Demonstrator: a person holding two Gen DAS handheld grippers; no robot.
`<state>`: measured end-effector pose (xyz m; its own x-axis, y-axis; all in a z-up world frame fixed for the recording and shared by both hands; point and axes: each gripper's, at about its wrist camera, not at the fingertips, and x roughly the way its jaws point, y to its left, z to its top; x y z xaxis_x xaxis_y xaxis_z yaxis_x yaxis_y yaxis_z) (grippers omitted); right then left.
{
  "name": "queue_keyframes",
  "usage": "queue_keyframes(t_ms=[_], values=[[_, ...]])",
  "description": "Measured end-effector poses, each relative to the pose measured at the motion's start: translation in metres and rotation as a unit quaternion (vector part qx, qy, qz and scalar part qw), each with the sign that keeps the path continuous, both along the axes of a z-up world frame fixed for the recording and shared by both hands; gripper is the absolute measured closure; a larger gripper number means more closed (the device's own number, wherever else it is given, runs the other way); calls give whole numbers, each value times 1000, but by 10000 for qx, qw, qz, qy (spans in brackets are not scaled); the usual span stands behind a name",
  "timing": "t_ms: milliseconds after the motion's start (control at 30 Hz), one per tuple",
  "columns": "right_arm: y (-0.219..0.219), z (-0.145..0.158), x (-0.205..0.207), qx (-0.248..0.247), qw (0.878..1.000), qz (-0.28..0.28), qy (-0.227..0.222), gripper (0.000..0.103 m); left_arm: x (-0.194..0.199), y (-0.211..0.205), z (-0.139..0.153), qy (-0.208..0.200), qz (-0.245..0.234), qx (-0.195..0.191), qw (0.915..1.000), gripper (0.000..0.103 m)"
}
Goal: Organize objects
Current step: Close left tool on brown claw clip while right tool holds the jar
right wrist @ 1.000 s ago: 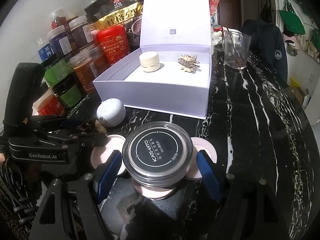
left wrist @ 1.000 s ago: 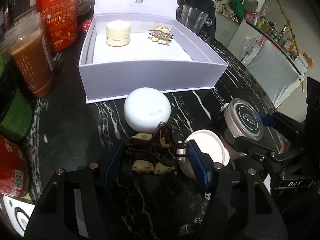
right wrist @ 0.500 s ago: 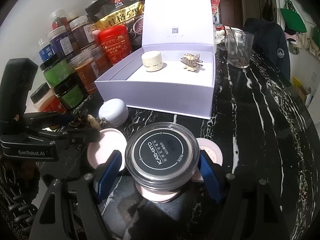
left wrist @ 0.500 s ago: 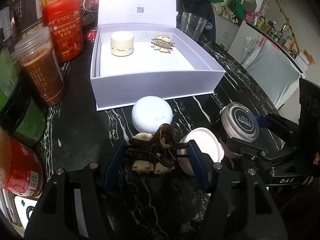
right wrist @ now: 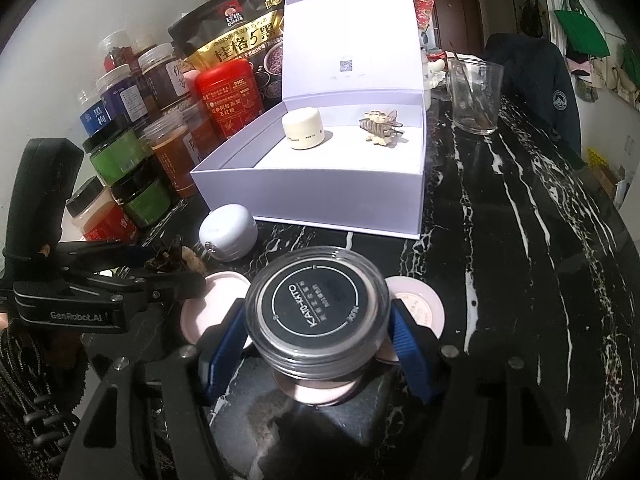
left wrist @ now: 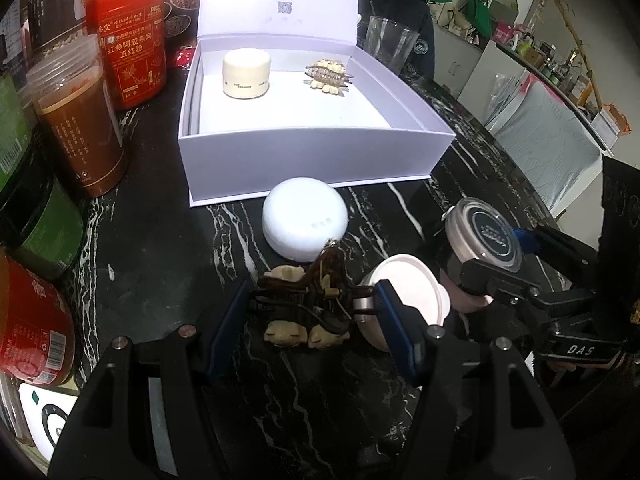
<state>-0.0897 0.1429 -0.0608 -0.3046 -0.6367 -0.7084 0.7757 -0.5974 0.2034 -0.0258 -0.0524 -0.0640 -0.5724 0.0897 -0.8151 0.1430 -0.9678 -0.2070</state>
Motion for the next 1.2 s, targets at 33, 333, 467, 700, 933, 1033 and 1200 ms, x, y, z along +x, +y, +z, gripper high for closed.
queue_keyframes(t_ms=[33,333,467,700,933,1033,1200], values=[[0,0,0,5,10000,0,5,33,0,0,0,-12,12,-3,10000,41],[1,0,2,20,10000,16,18,33,6,-3,-1,150,167,88,9997,40],[3,0,4,20,10000,-3,17,33,13,-5,-2,256,261,58,9993,40],[4,1,5,8,10000,45,32,33,23,-7,4,440,278,55,9986,48],[3,4,7,-1,10000,31,80,33,20,-7,1,412,231,104,9988,48],[3,5,6,-21,10000,35,73,33,20,-6,2,432,214,93,9988,48],[3,7,4,-86,9999,59,16,33,20,-6,12,530,205,2,9984,48]])
